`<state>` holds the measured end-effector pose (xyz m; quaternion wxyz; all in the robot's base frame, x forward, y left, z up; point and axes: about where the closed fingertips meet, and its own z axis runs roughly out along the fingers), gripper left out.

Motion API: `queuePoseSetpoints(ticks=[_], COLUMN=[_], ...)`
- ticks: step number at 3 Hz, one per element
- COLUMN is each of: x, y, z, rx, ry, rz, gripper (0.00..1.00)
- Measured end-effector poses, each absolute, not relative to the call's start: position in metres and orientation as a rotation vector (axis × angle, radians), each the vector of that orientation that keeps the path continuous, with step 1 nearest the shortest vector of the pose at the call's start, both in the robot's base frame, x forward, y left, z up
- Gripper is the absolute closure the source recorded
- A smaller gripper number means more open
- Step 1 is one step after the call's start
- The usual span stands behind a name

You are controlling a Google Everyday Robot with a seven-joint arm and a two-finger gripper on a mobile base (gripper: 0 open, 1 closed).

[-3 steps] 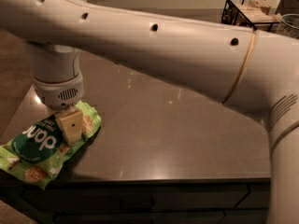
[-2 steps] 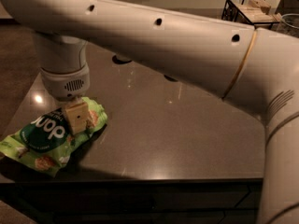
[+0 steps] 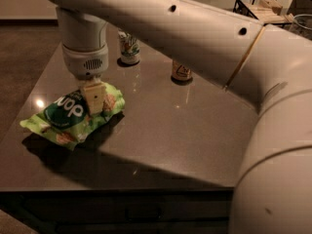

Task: Move green rice chip bag near 7up can

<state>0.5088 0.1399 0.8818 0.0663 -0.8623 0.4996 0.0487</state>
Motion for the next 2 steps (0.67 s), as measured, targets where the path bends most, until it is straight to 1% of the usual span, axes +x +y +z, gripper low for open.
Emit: queuePoseSetpoints(ticks=[2], x=[0.585], y=[0.122], z=[0.889], rx=[-2.448], ry=[1.698], rz=[0.090], gripper=[1.00])
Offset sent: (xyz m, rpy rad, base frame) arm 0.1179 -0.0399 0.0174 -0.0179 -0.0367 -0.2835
